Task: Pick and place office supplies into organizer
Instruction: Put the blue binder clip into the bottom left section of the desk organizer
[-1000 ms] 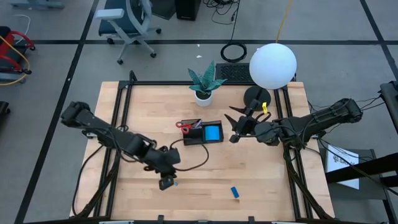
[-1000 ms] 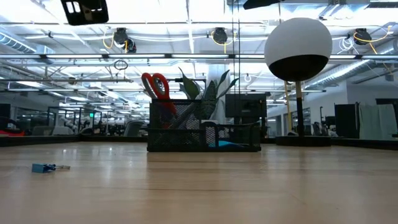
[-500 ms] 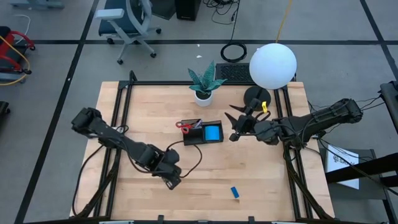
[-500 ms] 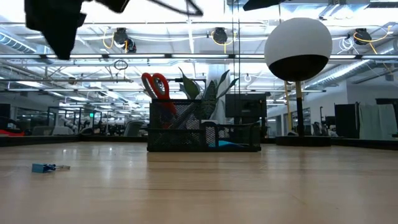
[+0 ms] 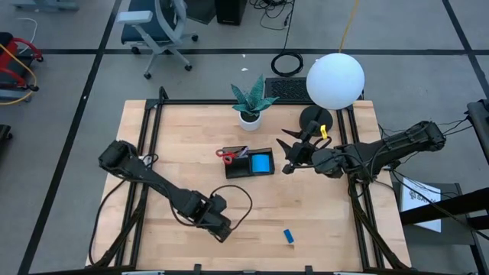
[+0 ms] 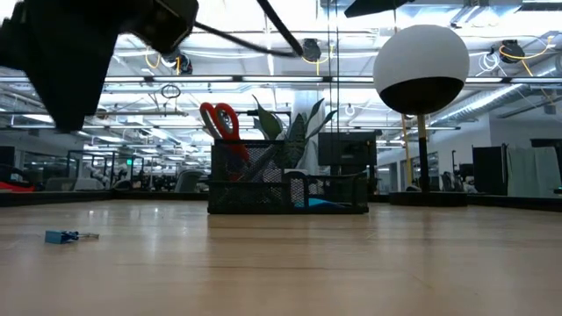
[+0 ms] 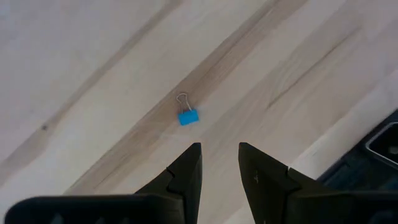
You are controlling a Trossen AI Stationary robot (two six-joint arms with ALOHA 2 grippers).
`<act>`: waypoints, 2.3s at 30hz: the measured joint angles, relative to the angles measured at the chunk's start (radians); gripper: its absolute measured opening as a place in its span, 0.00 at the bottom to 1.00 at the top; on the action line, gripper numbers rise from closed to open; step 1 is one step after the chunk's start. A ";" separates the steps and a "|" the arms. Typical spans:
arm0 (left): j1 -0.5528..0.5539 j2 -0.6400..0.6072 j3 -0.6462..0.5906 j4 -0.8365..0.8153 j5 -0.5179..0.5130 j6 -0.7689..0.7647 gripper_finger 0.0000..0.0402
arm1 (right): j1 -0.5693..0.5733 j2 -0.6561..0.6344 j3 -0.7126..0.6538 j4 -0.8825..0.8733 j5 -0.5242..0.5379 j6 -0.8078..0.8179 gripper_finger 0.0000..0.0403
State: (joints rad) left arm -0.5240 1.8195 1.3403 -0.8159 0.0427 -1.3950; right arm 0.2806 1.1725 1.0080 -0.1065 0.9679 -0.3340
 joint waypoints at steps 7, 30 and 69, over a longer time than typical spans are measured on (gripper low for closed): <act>-0.004 0.058 0.000 0.027 0.018 -0.006 0.28 | 0.000 0.000 0.000 -0.018 -0.001 0.000 0.39; -0.005 0.061 -0.012 0.007 -0.044 0.000 0.28 | 0.001 0.000 0.000 -0.018 -0.058 0.002 0.39; -0.019 0.192 0.042 0.075 0.004 0.079 0.28 | 0.003 0.000 0.000 -0.022 -0.134 0.007 0.39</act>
State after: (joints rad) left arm -0.5430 2.0118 1.3828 -0.7411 0.0466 -1.3164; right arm 0.2832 1.1728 1.0080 -0.1282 0.8337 -0.3269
